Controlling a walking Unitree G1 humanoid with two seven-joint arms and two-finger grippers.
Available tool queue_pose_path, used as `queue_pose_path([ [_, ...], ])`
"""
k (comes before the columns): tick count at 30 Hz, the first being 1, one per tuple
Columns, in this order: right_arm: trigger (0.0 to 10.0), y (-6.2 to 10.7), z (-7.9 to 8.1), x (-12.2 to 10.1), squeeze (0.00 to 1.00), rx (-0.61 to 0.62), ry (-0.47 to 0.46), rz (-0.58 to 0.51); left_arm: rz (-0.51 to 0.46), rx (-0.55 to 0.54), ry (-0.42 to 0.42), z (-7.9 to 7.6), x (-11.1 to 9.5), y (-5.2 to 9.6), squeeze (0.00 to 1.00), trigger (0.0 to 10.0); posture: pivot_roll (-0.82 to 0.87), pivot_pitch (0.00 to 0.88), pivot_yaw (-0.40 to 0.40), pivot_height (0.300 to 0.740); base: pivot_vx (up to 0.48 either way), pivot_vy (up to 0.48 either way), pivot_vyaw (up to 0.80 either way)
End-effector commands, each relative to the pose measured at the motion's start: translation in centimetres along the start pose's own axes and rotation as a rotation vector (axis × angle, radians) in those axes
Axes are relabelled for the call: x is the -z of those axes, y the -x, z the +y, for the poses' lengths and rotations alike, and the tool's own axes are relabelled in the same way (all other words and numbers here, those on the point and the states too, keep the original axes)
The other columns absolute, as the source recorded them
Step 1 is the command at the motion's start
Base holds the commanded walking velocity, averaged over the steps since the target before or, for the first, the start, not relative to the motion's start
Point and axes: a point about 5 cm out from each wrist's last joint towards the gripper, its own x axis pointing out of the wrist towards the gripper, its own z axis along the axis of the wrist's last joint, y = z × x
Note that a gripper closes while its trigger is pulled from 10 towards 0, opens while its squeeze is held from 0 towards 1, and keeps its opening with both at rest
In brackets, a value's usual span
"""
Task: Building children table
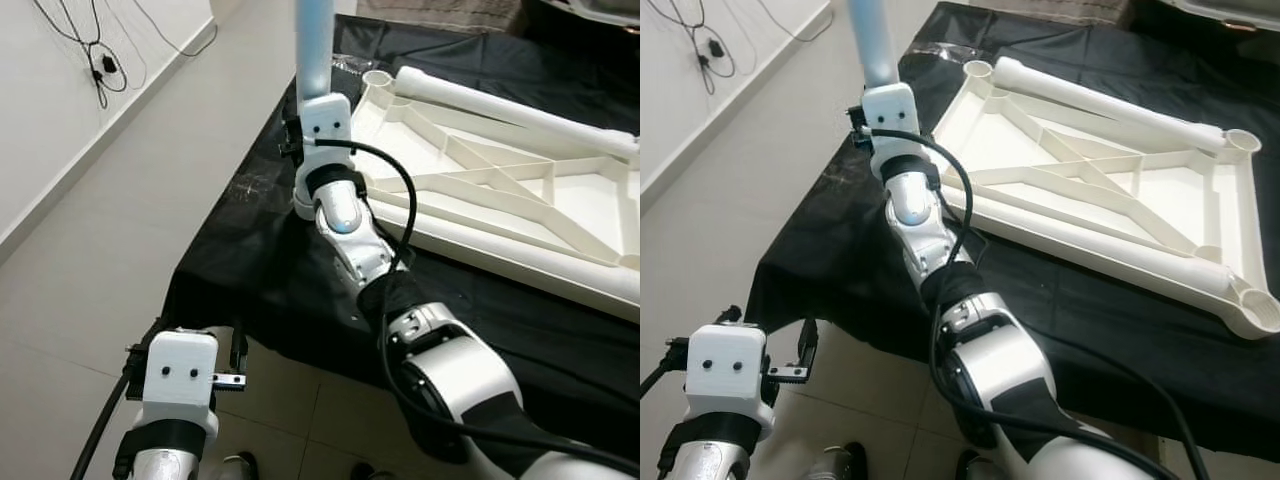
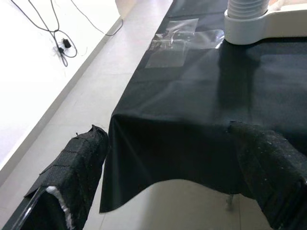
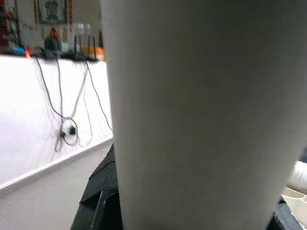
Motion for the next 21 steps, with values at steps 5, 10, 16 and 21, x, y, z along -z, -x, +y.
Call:
queue_pose_path([
  [5, 10.0, 2.0, -2.0, 6.5, 0.0, 0.064, 0.107, 0.405, 0.02, 0.001, 0.0, -0.1, 0.4, 0.1, 0.0, 10.0, 0.16, 0.25, -0.047, 0.74, 0.0, 0.0, 0.0],
  [10, 10.0, 3.2, -0.5, 8.4, 0.0, -0.073, -0.031, 0.591, 0.018, -0.002, -0.002, -0.1, 0.4, 0.0, 0.0, 10.0, 0.16, 0.245, -0.049, 0.74, 0.0, 0.0, 0.0],
  [16, 10.0, 4.9, 3.8, 8.1, 0.0, -0.495, -0.29, 0.753, 0.012, -0.011, -0.011, 0.1, 0.3, -0.1, 0.0, 10.0, 0.16, 0.23, -0.049, 0.74, 0.0, 0.0, 0.0],
  [21, 10.0, 5.9, 4.5, 7.8, 0.0, -0.641, -0.38, 0.82, 0.0, -0.013, -0.017, 0.1, 0.4, -0.5, 0.0, 10.0, 0.16, 0.208, -0.047, 0.74, 0.0, 0.0, 0.0],
])
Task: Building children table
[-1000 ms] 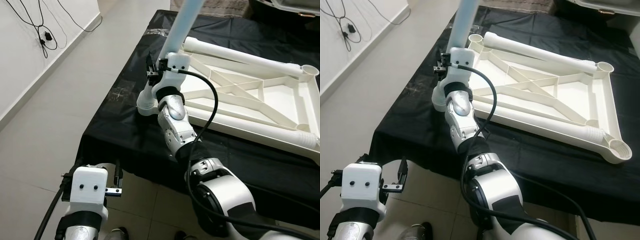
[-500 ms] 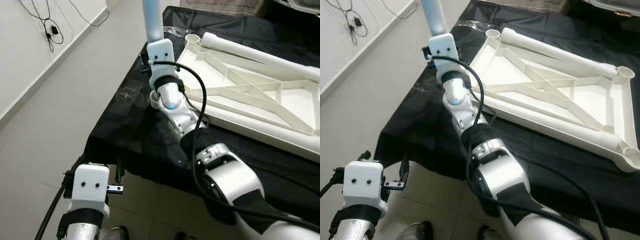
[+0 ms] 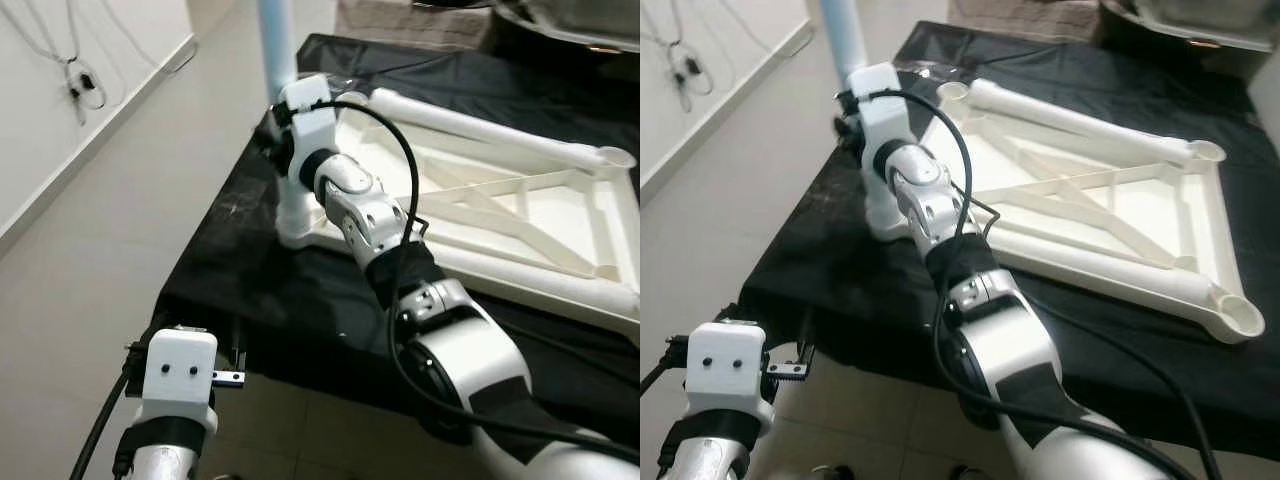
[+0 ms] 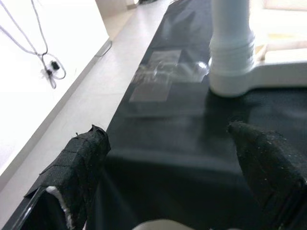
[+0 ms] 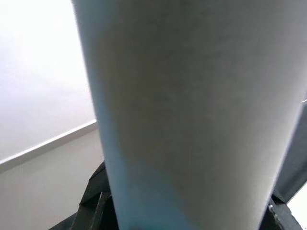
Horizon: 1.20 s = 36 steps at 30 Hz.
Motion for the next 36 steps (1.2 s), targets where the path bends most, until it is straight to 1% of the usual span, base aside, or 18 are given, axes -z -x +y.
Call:
queue_pose_path([
  [1, 10.0, 0.9, 1.9, 9.3, 0.0, -0.091, -0.228, 0.396, 0.021, -0.004, -0.008, 0.0, 0.5, 0.1, 0.0, 10.0, 0.16, 0.208, -0.047, 0.74, 0.0, 0.0, 0.0],
  [6, 10.0, 1.0, 1.4, 8.7, 0.0, -0.098, -0.249, 0.4, 0.003, -0.006, -0.018, 0.2, 0.6, -0.6, 0.0, 10.0, 0.14, 0.176, -0.046, 0.74, 0.0, 0.0, 0.0],
  [7, 10.0, 0.9, 1.3, 8.2, 0.0, -0.105, -0.29, 0.374, -0.001, -0.007, -0.019, 0.2, 0.7, -0.9, 0.0, 10.0, 0.14, 0.16, -0.044, 0.74, 0.0, 0.0, 0.0],
  [8, 10.0, 1.1, 1.3, 7.9, 0.0, -0.131, -0.314, 0.359, -0.008, -0.002, -0.025, 0.2, 0.7, -1.0, 0.0, 10.0, 0.14, 0.15, -0.046, 0.74, 0.0, 0.0, 0.0],
  [11, 10.0, 2.0, 2.0, 8.5, 0.0, -0.241, -0.362, 0.413, -0.041, 0.028, -0.074, -0.1, 0.5, -1.2, 0.0, 10.0, 0.14, 0.139, -0.045, 0.74, 0.0, 0.0, 0.0],
  [17, 10.0, 3.6, 2.4, 10.0, 0.0, -0.317, -0.313, 0.469, -0.039, 0.024, -0.062, -0.1, 0.6, -1.4, 0.0, 10.0, 0.14, 0.119, -0.042, 0.74, 0.0, 0.0, 0.0],
  [19, 10.0, 3.6, 2.4, 10.0, 0.0, -0.317, -0.313, 0.469, -0.039, 0.024, -0.062, -0.1, 0.6, -1.4, 0.0, 10.0, 0.14, 0.119, -0.042, 0.74, 0.0, 0.0, 0.0],
  [20, 10.0, 3.6, 2.2, 10.0, 0.0, -0.308, -0.306, 0.445, -0.04, 0.024, -0.063, 0.0, 0.7, -1.5, 0.0, 10.0, 0.14, 0.112, -0.04, 0.74, 0.0, 0.0, 0.0],
  [21, 10.0, 2.9, 1.6, 8.3, 0.0, -0.25, -0.303, 0.307, -0.043, 0.024, -0.064, 0.0, 0.7, -1.7, 0.0, 10.0, 0.14, 0.101, -0.034, 0.74, 0.0, 0.0, 0.0],
  [22, 10.0, 2.9, 1.6, 8.3, 0.0, -0.25, -0.303, 0.307, -0.043, 0.024, -0.064, 0.0, 0.7, -1.7, 0.0, 10.0, 0.14, 0.101, -0.034, 0.74, 0.0, 0.0, 0.0],
  [23, 10.0, 2.0, 0.6, 4.7, 0.0, -0.163, -0.339, 0.059, -0.049, 0.029, -0.06, -0.1, 0.7, -2.1, 0.0, 10.0, 0.14, 0.089, -0.03, 0.74, 0.0, 0.0, 0.0],
  [24, 10.0, 2.0, 0.6, 4.7, 0.0, -0.163, -0.339, 0.059, -0.049, 0.029, -0.06, -0.1, 0.7, -2.1, 0.0, 10.0, 0.14, 0.089, -0.03, 0.74, 0.0, 0.0, 0.0],
  [27, 10.0, 2.0, -0.2, 0.4, 0.0, -0.153, -0.423, -0.166, -0.051, 0.038, -0.035, -0.3, 0.7, -2.6, 0.0, 10.0, 0.14, 0.08, -0.027, 0.74, 0.0, 0.0, 0.0],
  [28, 10.0, 2.0, -0.2, 0.4, 0.0, -0.153, -0.423, -0.166, -0.051, 0.038, -0.035, -0.3, 0.7, -2.6, 0.0, 10.0, 0.14, 0.08, -0.027, 0.74, 0.0, 0.0, 0.0],
  [30, 10.0, 2.4, -0.5, -1.6, 0.0, -0.169, -0.42, -0.235, -0.044, 0.057, 0.002, -0.5, 0.7, -3.0, 0.0, 10.0, 0.14, 0.066, -0.024, 0.74, 0.0, 0.0, 0.0],
  [31, 10.0, 2.4, -0.5, -1.6, 0.0, -0.169, -0.42, -0.235, -0.044, 0.057, 0.002, -0.5, 0.7, -3.0, 0.0, 10.0, 0.14, 0.066, -0.024, 0.74, 0.0, 0.0, 0.0],
  [32, 10.0, 2.6, -0.4, -2.2, 0.0, -0.185, -0.408, -0.261, -0.039, 0.068, 0.03, -0.6, 0.8, -3.3, 1.0, 10.0, 0.13, 0.055, -0.022, 0.74, 0.0, 0.0, 0.0],
  [36, 10.0, 3.0, -0.3, -2.6, 0.0, -0.201, -0.392, -0.279, -0.041, 0.094, 0.051, -0.8, 0.7, -3.6, 1.0, 10.0, 0.13, 0.049, -0.02, 0.74, 0.0, 0.0, 0.0],
])
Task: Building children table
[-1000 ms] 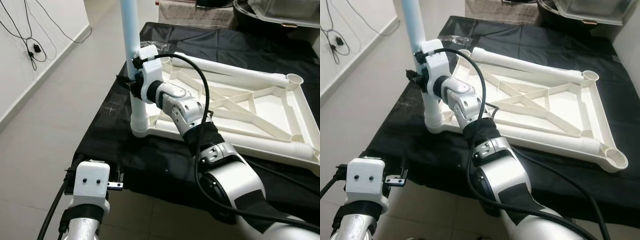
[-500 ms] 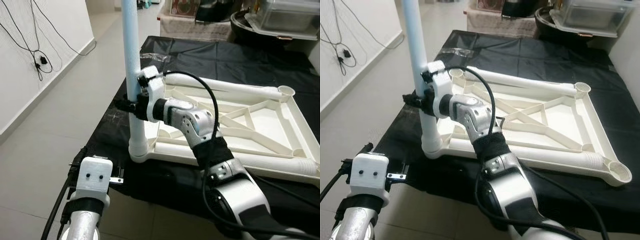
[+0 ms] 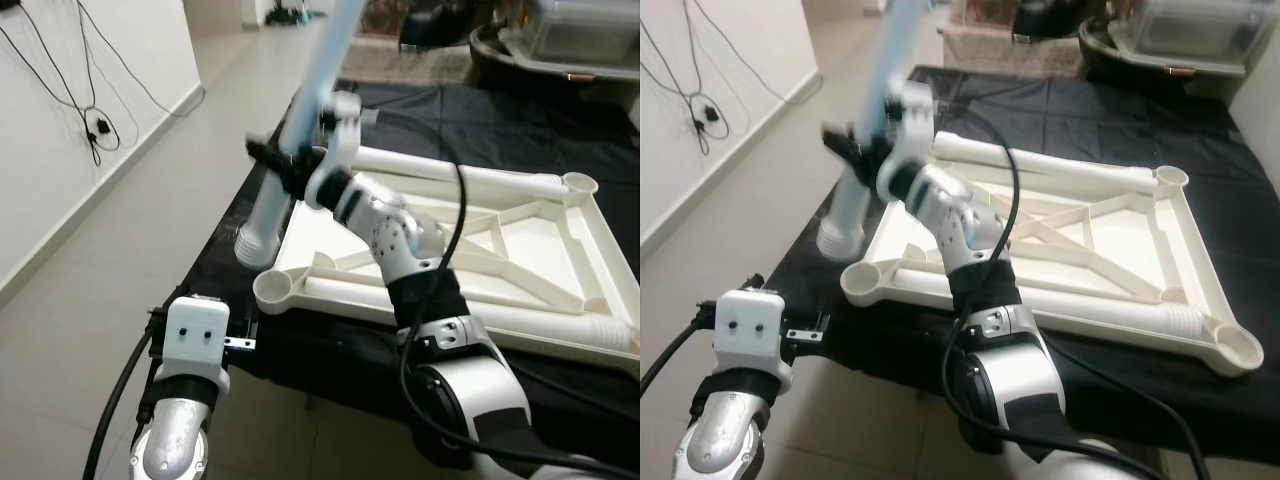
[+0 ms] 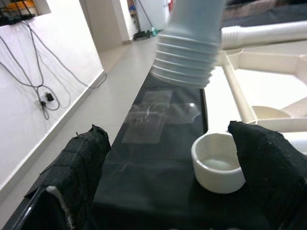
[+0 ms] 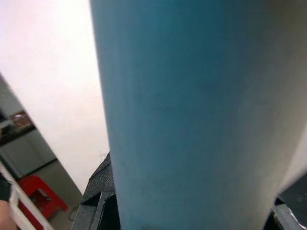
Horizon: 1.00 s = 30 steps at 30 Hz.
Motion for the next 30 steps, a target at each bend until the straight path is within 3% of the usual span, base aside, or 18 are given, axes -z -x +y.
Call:
queue_pose_path([
  [1, 10.0, -0.1, 0.3, 0.2, 0.0, -0.017, -0.023, -0.003, 0.034, 0.003, 0.004, 0.1, 0.6, 0.1, 1.0, 10.0, 0.13, 0.049, -0.02, 0.74, 0.0, 0.0, 0.0],
  [4, 10.0, 0.5, 1.0, 0.2, 0.0, -0.056, -0.016, -0.034, 0.019, 0.033, 0.024, -0.1, 0.2, -1.2, 1.0, 10.0, 0.12, 0.034, -0.013, 0.74, 0.0, 0.0, 0.0],
  [5, 10.0, 0.9, 1.3, 0.4, 0.0, -0.065, -0.017, -0.043, 0.007, 0.029, 0.041, 0.1, -0.2, -2.0, 0.0, 10.0, 0.12, 0.03, -0.012, 0.74, 0.0, 0.0, 0.0],
  [7, 10.0, 1.2, 1.4, 1.0, 0.0, -0.061, -0.025, -0.042, -0.005, 0.032, 0.05, 0.3, -0.8, -3.0, 0.0, 10.0, 0.12, 0.025, -0.011, 0.74, 0.0, 0.0, 0.0],
  [11, 10.0, 1.4, 1.4, 1.5, 0.0, -0.054, -0.027, -0.031, -0.011, 0.039, 0.041, 0.4, -1.0, -3.3, 0.0, 10.0, 0.12, 0.026, -0.009, 0.74, 0.0, 0.0, 0.0],
  [12, 10.0, 1.6, 1.4, 2.5, 0.0, -0.041, -0.032, -0.009, -0.004, 0.052, 0.008, 0.8, -0.9, -4.0, 0.0, 10.0, 0.12, 0.016, -0.001, 0.74, 0.0, 0.0, 0.0],
  [22, 10.0, 2.0, 2.2, 3.5, 0.0, -0.06, -0.052, 0.02, 0.051, 0.111, -0.016, 1.2, 0.4, -4.3, 0.0, 10.0, 0.12, 0.011, 0.004, 0.74, 0.0, 0.0, 0.0],
  [30, 10.0, 2.4, 3.7, 4.3, 0.0, -0.113, -0.065, 0.043, 0.109, 0.179, 0.024, 0.5, 1.6, -4.5, 0.0, 10.0, 0.12, 0.01, 0.002, 0.74, 0.0, 0.0, 0.0],
])
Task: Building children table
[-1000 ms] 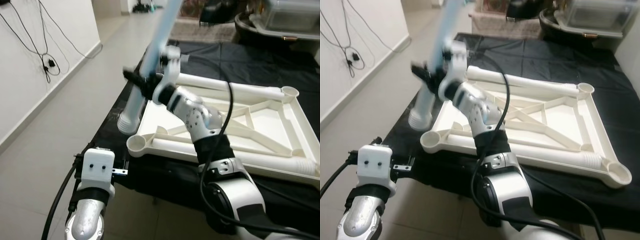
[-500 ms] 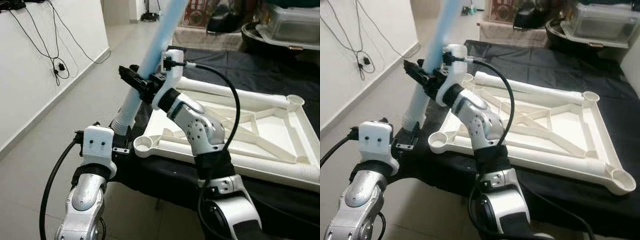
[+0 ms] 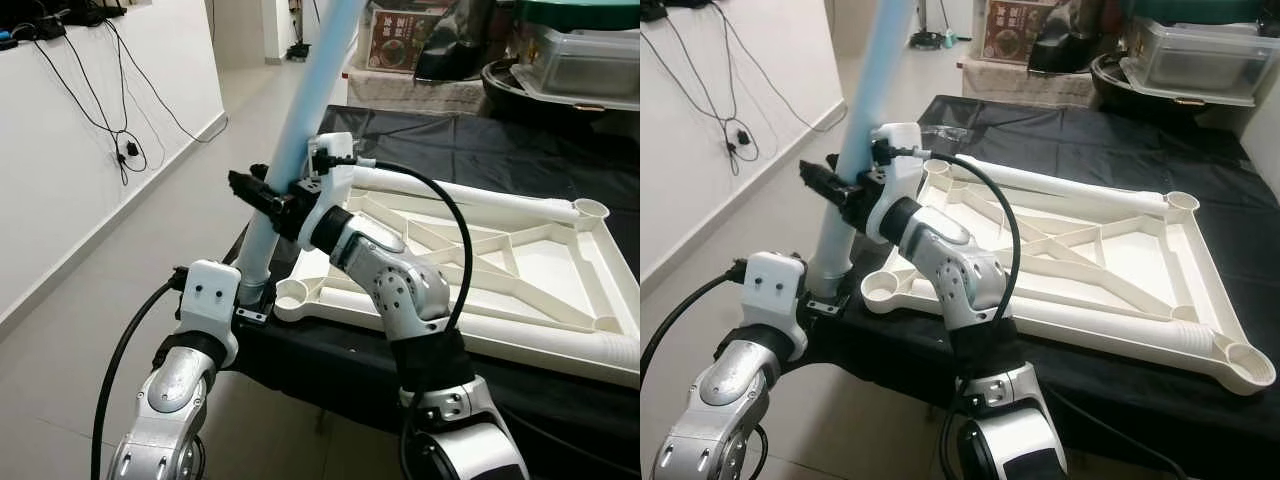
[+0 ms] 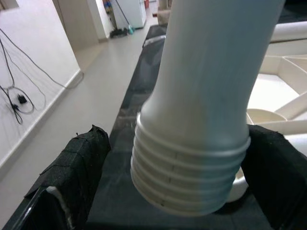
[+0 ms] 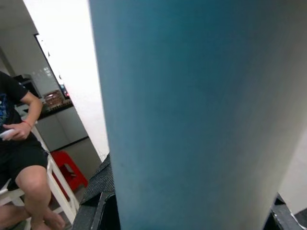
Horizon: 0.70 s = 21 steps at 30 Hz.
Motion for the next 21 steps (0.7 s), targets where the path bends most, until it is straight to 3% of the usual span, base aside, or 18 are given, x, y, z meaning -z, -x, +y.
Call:
queue_pose_path([
  [1, 10.0, -0.2, 1.2, 1.0, 0.0, -0.037, -0.072, -0.014, 0.041, 0.014, 0.009, -0.1, 0.8, 0.1, 0.0, 10.0, 0.12, 0.01, 0.002, 0.74, 0.0, 0.0, 0.0],
  [13, 10.0, 0.3, 2.3, 2.0, 0.0, -0.069, -0.088, 0.023, 0.034, 0.051, 0.018, -0.4, 1.1, 0.1, 0.0, 10.0, 0.12, 0.011, 0.006, 0.74, 0.0, 0.0, 0.0],
  [21, 10.0, 0.6, 2.6, 2.8, 0.0, -0.083, -0.078, 0.054, 0.029, 0.084, 0.04, -1.8, 0.9, 0.0, 0.0, 10.0, 0.11, 0.016, 0.001, 0.74, 0.0, 0.0, 0.0],
])
